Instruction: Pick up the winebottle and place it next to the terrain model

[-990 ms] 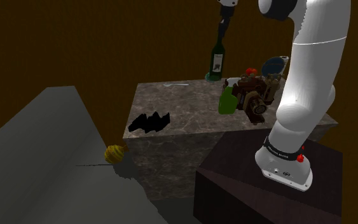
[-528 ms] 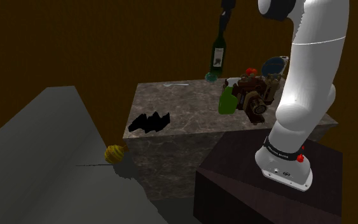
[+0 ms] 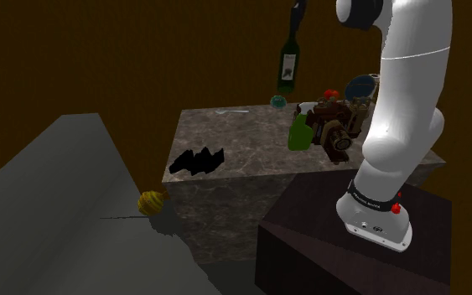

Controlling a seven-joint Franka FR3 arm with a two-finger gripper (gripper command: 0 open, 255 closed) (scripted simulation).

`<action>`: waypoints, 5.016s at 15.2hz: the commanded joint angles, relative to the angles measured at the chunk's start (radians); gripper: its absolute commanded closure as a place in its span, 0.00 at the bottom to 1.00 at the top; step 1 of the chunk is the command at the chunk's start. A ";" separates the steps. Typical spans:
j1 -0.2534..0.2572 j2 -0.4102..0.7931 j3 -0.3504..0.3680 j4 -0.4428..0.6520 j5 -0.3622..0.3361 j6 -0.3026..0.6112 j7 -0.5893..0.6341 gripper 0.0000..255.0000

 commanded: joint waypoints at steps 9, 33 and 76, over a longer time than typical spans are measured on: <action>0.180 -0.131 0.048 -0.145 -0.100 0.050 0.198 1.00; 0.508 -0.036 0.256 0.007 -0.166 0.014 0.743 1.00; 0.538 -0.080 0.265 -0.464 -0.179 0.442 0.748 0.00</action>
